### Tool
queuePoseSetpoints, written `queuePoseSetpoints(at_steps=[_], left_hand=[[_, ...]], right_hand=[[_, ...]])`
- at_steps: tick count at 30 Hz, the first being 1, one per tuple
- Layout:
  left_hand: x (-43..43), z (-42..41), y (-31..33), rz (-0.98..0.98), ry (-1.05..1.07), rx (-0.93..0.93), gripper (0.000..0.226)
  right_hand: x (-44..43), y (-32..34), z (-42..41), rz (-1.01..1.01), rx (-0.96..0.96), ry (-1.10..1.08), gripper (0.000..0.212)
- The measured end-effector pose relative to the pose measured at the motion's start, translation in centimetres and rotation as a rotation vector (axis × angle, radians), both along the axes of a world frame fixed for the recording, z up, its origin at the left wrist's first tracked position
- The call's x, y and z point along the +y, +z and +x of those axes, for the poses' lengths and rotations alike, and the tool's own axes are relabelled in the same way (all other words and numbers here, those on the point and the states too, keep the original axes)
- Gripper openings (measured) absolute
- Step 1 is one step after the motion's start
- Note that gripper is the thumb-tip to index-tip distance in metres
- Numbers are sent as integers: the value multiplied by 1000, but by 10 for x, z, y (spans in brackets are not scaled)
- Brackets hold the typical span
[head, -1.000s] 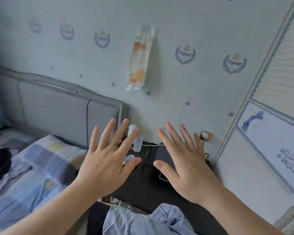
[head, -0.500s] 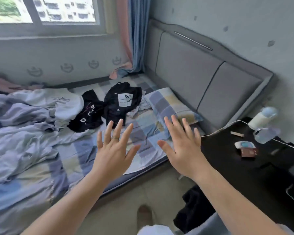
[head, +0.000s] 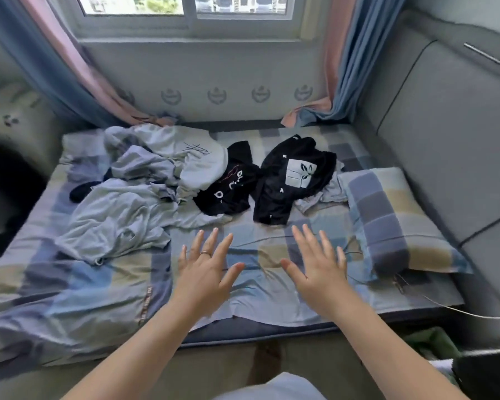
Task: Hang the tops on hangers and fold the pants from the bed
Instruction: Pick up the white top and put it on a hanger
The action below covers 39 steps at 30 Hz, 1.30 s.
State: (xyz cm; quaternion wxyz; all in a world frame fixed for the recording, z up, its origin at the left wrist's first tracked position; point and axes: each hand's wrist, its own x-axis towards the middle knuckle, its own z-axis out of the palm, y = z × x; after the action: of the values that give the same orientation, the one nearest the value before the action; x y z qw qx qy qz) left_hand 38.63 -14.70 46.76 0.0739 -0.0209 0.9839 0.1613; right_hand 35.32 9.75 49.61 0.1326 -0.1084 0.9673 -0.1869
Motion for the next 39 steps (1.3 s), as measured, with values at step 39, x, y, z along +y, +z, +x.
queuePoseSetpoints(at_steps=[39], left_hand=[[-503, -181, -448, -207, 234, -335, 116]], right_hand=[[-532, -443, -274, 221, -360, 420, 79]])
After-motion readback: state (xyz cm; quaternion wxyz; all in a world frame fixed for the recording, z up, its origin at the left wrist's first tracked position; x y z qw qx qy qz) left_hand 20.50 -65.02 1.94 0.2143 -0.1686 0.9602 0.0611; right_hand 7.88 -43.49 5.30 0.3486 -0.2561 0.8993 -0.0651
